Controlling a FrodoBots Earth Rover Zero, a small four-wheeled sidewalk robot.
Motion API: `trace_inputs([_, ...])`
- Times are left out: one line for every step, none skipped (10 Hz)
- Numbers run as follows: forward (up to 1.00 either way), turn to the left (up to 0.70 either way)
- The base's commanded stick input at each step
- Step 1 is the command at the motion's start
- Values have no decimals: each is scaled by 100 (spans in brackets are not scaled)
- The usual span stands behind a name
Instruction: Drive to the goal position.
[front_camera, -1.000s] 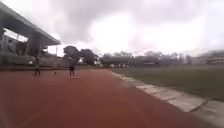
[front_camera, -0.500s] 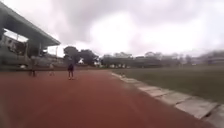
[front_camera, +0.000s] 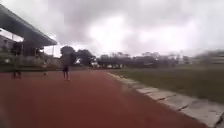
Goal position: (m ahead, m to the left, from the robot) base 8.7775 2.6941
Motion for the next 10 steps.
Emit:
trace_inputs([50,2])
trace_inputs([50,2])
trace_inputs([50,2])
trace_inputs([50,2])
trace_inputs([50,2])
trace_inputs([50,2])
trace_inputs([50,2])
trace_inputs([50,2])
trace_inputs([50,2])
trace_inputs([50,2])
